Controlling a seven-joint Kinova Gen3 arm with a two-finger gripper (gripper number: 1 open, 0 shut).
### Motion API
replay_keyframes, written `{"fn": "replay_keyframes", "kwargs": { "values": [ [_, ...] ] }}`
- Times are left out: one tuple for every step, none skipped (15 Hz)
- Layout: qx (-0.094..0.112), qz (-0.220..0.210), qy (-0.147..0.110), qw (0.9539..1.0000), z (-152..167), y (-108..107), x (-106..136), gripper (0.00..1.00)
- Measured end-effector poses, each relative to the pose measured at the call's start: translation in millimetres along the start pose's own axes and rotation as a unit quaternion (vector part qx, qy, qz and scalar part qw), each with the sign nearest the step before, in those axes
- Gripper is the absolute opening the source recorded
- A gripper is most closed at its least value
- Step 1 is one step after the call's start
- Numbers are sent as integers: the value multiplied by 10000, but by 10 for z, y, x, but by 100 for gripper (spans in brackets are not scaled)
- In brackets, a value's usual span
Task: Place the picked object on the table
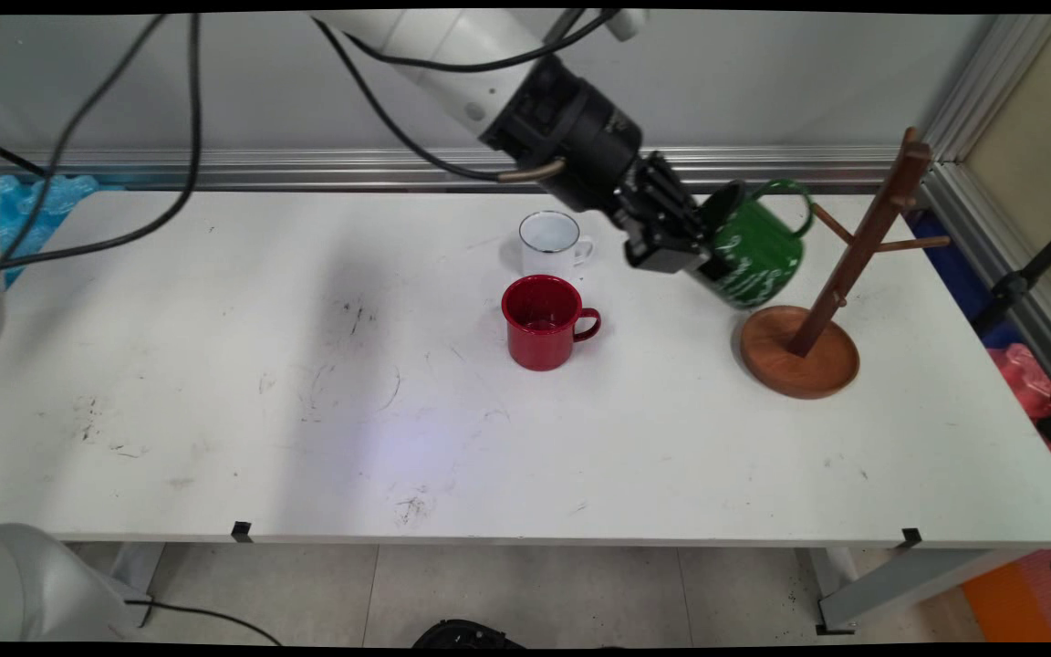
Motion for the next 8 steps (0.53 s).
{"fn": "replay_keyframes", "kwargs": {
  "values": [
    [61,-3,-96,9999,-47,43,-9,0],
    [99,-6,-157,9998,-76,70,-15,0],
    [164,-19,-249,9996,-118,109,-20,0],
    [244,-41,-353,9991,-165,156,-23,0],
    [306,-60,-439,9985,-198,193,-24,0],
    [383,-75,-559,9977,-234,241,-32,0],
    [450,-84,-672,9967,-260,282,-41,0],
    [534,-85,-828,9951,-290,332,-55,0]
  ]
}}
